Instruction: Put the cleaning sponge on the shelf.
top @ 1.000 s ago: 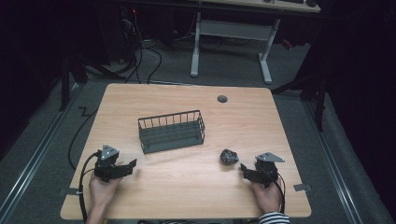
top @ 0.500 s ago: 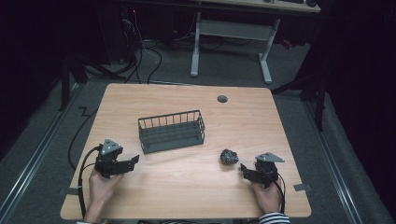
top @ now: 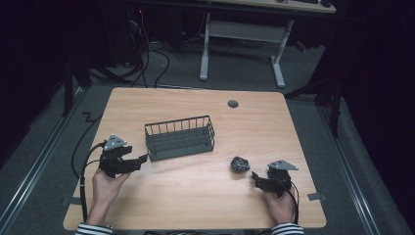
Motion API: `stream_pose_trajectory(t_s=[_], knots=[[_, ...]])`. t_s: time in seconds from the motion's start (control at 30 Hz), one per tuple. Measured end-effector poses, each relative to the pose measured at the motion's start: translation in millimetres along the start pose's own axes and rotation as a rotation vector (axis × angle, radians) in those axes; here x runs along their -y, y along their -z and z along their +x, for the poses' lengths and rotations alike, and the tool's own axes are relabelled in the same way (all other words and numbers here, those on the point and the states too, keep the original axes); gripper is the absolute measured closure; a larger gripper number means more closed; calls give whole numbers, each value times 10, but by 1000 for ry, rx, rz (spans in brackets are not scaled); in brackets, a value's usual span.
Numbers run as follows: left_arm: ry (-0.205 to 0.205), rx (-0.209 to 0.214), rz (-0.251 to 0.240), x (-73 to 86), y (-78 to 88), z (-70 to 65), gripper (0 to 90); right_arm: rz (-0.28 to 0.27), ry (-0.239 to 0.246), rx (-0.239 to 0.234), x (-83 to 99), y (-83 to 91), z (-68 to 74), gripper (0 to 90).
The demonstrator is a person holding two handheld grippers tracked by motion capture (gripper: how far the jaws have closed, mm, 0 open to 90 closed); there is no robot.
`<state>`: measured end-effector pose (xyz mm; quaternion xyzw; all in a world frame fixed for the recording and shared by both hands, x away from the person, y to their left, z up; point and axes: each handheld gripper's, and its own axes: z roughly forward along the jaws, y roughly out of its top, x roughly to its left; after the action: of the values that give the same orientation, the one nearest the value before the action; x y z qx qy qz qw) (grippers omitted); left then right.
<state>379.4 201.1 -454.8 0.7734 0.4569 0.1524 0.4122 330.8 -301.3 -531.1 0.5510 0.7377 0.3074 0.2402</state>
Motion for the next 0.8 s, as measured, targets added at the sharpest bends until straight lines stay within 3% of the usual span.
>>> stream_pose_trajectory(t_s=[0.33,0.53,0.8], knots=[[12,-8,-25,-215,-1,23,339,0,0,0,0,0,0,254],[23,-37,-13,-346,-131,50,378,0,1,-1,0,0,0,254],[51,-74,8,-406,-324,115,445,0,0,-1,1,1,0,254]])
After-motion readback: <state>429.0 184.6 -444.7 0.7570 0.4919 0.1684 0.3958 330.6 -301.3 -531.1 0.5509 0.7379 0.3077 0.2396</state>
